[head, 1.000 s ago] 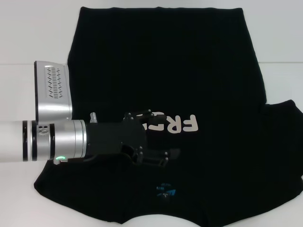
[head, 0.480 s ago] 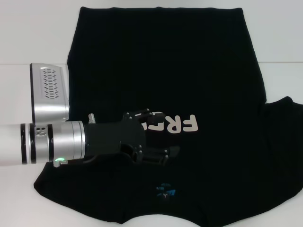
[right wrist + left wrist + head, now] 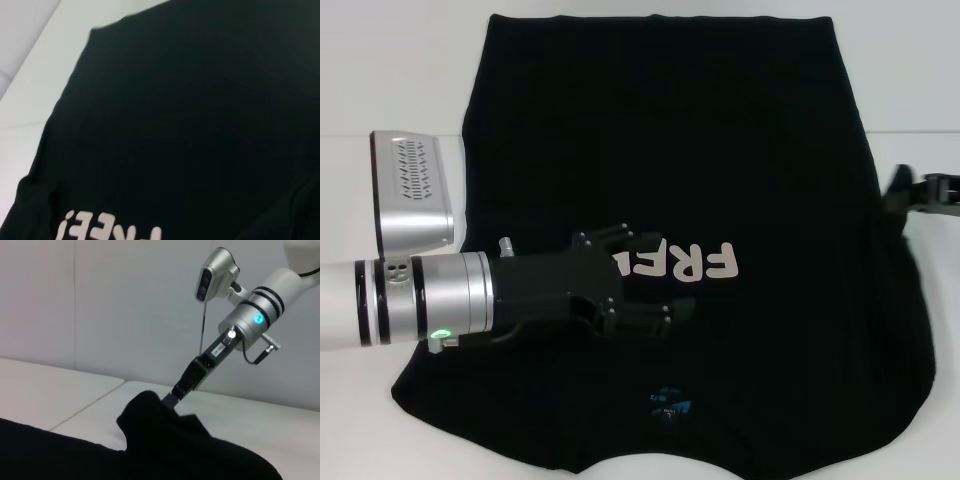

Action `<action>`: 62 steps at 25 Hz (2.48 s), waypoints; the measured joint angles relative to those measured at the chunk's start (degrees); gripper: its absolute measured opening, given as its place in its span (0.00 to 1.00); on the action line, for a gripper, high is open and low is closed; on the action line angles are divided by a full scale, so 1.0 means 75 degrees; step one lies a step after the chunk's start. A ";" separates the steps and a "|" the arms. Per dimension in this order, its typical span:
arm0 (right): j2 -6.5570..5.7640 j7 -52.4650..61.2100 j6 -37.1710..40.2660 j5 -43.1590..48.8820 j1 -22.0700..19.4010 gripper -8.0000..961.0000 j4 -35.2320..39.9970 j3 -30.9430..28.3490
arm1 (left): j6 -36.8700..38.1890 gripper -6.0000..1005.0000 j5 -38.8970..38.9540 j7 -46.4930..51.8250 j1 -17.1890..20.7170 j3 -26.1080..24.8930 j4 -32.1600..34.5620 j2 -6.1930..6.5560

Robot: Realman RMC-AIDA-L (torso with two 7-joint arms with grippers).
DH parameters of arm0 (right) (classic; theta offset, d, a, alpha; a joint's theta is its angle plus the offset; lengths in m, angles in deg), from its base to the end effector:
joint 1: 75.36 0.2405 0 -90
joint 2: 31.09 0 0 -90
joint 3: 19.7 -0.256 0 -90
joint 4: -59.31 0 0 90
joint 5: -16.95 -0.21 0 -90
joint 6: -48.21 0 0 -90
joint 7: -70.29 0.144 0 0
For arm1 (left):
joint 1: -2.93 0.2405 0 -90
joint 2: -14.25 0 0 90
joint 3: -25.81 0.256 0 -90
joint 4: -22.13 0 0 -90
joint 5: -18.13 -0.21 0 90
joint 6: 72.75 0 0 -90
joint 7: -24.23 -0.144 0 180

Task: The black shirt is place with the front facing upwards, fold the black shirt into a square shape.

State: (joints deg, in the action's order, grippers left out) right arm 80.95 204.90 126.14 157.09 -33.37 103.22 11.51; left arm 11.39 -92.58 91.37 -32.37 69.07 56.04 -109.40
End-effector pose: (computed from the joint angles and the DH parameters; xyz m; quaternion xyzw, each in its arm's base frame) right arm 0.2729 0.4113 0.0783 -0.7901 0.5560 0.1239 0.2265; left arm -0.2163 0.3427 -0.0463 -0.9500 -0.1093 -0.2637 0.1264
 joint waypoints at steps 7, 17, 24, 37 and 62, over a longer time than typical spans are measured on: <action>0.0459 0.0004 -0.0745 -0.0006 0.0568 0.01 -0.0091 0.0914 | -0.0004 0.94 0.0057 0.0011 0.0047 -0.0188 0.0002 0.0000; 0.0901 -0.0091 -0.1696 -0.0065 0.0991 0.08 -0.0343 0.1825 | -0.0004 0.94 0.0137 0.0272 0.0119 -0.0417 0.0003 0.0004; 0.0734 -0.0092 -0.1472 -0.0124 0.0905 0.24 -0.0285 0.1786 | -0.0004 0.94 0.0173 0.0291 0.0153 -0.0543 0.0002 -0.0004; 0.0140 0.0457 -0.0463 -0.0077 0.0533 0.74 -0.0360 0.1767 | -0.0016 0.94 0.0215 0.0439 0.0091 -0.0554 0.0003 0.0019; 0.0282 -0.2881 0.0574 -0.2984 -0.0483 0.97 -0.1410 0.1216 | 0.0940 0.94 -0.0460 0.4692 0.1415 -0.0979 0.0777 0.1584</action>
State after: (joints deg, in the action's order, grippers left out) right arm 83.06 183.30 130.44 134.71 -36.99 92.65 20.62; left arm 18.44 -96.03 126.56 -21.76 61.73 61.87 -97.52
